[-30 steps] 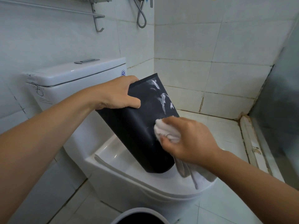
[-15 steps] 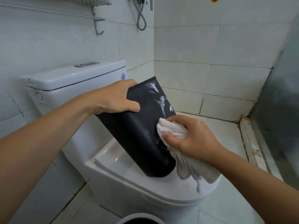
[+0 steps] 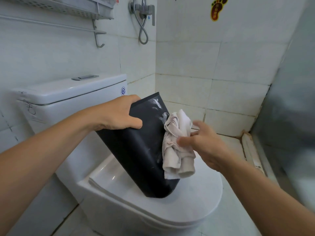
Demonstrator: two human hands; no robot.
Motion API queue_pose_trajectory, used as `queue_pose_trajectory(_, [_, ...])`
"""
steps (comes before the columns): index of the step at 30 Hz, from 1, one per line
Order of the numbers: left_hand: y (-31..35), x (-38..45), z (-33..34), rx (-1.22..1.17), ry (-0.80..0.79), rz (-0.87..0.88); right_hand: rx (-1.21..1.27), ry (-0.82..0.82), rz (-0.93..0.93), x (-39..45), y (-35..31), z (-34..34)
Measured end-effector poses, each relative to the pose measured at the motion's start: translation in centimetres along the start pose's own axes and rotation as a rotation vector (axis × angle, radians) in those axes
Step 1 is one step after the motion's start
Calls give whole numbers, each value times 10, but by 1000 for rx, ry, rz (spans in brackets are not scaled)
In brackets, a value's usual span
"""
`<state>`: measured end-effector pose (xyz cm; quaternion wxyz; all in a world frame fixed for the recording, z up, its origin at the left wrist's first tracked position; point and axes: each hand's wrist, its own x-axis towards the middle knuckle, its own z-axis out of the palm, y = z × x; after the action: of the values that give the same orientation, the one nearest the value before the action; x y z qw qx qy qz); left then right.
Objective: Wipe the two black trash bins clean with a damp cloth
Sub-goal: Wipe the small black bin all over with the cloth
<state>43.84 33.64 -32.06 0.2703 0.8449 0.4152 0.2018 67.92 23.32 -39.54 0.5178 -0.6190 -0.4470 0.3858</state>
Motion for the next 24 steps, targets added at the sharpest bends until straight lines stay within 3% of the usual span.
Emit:
queue_pose_trajectory(6, [-4,-3,-3,-22,1,-19,-230,25,-411,-7,17,-2])
queue_pose_trajectory(9, [-7,-2,-4,-23,3,-30,-82,-202,-299,-5,25,-12])
queue_pose_trajectory(10, [-7,-2,-4,-24,8,-32,-121,-272,-295,-5,28,-15])
queue_pose_trajectory(12, [-7,-2,-4,-27,9,-34,-425,-301,-428,-5,35,-18])
queue_pose_trajectory(16, [-8,-2,-4,-37,-11,-35,-651,-180,-603,8,40,-14])
queue_pose_trajectory(22, [-7,0,-5,-27,-19,-25,-850,175,-941,30,47,-3])
queue_pose_trajectory(24, [-7,0,-4,-19,-24,-17,-878,123,-951,33,49,0])
